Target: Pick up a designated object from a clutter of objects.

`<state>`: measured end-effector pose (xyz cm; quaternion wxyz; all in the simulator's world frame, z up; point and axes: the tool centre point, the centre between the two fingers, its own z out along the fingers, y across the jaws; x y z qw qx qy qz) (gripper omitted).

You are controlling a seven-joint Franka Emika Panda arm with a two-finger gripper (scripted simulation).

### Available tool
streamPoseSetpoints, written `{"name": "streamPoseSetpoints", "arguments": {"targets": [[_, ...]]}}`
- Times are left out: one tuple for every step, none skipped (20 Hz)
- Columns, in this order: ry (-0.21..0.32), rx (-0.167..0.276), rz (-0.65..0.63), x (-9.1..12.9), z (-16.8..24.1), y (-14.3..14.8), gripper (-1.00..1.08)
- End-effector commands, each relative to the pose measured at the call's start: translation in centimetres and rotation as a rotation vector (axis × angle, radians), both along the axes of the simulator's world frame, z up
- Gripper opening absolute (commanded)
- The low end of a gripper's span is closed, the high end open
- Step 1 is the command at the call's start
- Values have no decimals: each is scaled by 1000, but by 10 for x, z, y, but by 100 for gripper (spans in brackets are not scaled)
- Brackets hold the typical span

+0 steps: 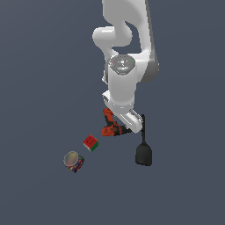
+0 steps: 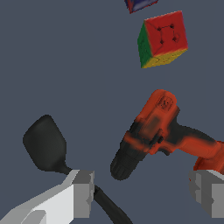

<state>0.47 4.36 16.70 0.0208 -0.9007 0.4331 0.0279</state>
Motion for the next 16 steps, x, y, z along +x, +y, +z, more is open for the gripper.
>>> {"name": "streamPoseSetpoints", "arguments": {"targets": [[8, -1, -64, -2, -12, 3, 68], [11, -2, -89, -3, -16, 5, 68], [15, -2, -114, -4, -21, 6, 68], [18, -3, -139, -5, -26, 7, 68], [21, -4, -164, -6, -30, 8, 68], [25, -5, -189, -7, -35, 10, 68], [28, -6, -214, -8, -39, 11, 68], [31, -7, -240, -9, -44, 12, 68], [34, -8, -265, -10, -49, 13, 68], [38, -10, -290, -12, -53, 14, 68], [41, -11, -315, -13, -58, 16, 68], [44, -13, -340, -14, -62, 17, 68], [47, -14, -365, -16, -67, 18, 68], [51, -16, -390, -17, -71, 19, 68], [53, -17, -414, -18, -75, 20, 68], [56, -19, -436, -20, -79, 21, 68]]}}
